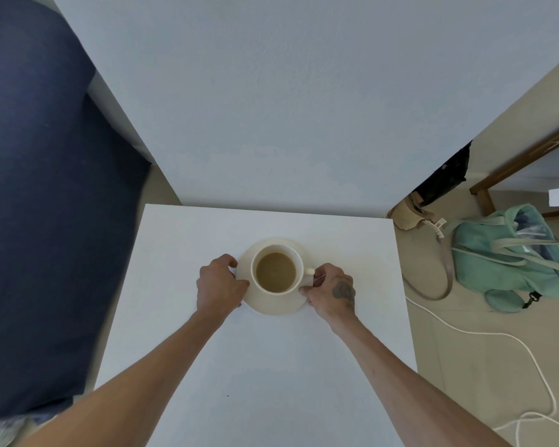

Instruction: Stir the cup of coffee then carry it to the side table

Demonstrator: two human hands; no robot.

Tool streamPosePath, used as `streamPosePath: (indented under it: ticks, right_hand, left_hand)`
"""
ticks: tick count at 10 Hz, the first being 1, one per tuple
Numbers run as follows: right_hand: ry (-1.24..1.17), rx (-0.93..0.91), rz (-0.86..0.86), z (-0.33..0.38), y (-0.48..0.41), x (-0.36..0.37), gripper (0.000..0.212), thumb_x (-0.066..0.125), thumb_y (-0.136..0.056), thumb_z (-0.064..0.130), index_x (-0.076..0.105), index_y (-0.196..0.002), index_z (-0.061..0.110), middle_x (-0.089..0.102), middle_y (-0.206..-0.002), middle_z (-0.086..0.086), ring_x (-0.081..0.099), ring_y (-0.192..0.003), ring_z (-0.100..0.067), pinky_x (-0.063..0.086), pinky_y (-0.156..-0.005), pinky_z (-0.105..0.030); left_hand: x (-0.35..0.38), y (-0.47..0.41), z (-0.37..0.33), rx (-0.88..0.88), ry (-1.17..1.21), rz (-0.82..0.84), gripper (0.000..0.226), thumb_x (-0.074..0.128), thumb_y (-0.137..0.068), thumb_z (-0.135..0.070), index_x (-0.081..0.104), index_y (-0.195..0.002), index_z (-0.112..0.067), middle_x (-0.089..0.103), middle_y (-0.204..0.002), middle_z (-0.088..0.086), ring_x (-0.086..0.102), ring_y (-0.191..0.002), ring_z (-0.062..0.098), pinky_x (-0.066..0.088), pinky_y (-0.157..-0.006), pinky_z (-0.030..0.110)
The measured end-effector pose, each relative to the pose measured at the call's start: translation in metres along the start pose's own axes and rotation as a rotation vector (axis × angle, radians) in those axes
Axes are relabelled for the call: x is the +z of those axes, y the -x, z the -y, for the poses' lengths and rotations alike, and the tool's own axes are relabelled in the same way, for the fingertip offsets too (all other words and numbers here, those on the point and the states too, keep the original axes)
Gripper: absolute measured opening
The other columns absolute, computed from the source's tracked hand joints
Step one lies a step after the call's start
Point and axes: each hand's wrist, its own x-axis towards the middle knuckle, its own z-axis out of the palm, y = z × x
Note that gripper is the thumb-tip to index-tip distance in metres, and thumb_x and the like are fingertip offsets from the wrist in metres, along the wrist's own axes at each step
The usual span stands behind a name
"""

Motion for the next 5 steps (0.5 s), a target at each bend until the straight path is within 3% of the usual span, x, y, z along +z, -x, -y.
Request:
streamPosePath:
  ticks: [2,5]
  right_hand:
    - [0.026,-0.012,-0.018,-0.004,0.011,-0.004,0.023,0.080,-0.077,0.026,0.063,-0.088,0.015,0.068,-0.089,-0.004,0.071,-0.077,-0.028,0.061,-0.074,-0.043]
    - [0.119,0.022,-0.039,-0.014,0.058,-0.021,0.020,0.065,-0.092,0.033,0.067,-0.100,0.015,0.068,-0.098,0.000,0.065,-0.091,-0.022,0.057,-0.080,-0.036]
  left_hand:
    - [0.002,0.001,0.002,0.009,-0.123,-0.013,0.024,0.072,-0.080,-0.013,0.067,-0.103,-0.015,0.074,-0.091,0.008,0.075,-0.076,0.036,0.067,-0.070,0.048]
    - [-0.002,0.028,0.029,-0.033,-0.167,-0.028,0.024,0.064,-0.099,-0.032,0.065,-0.117,-0.016,0.074,-0.098,0.009,0.074,-0.084,0.036,0.063,-0.079,0.043]
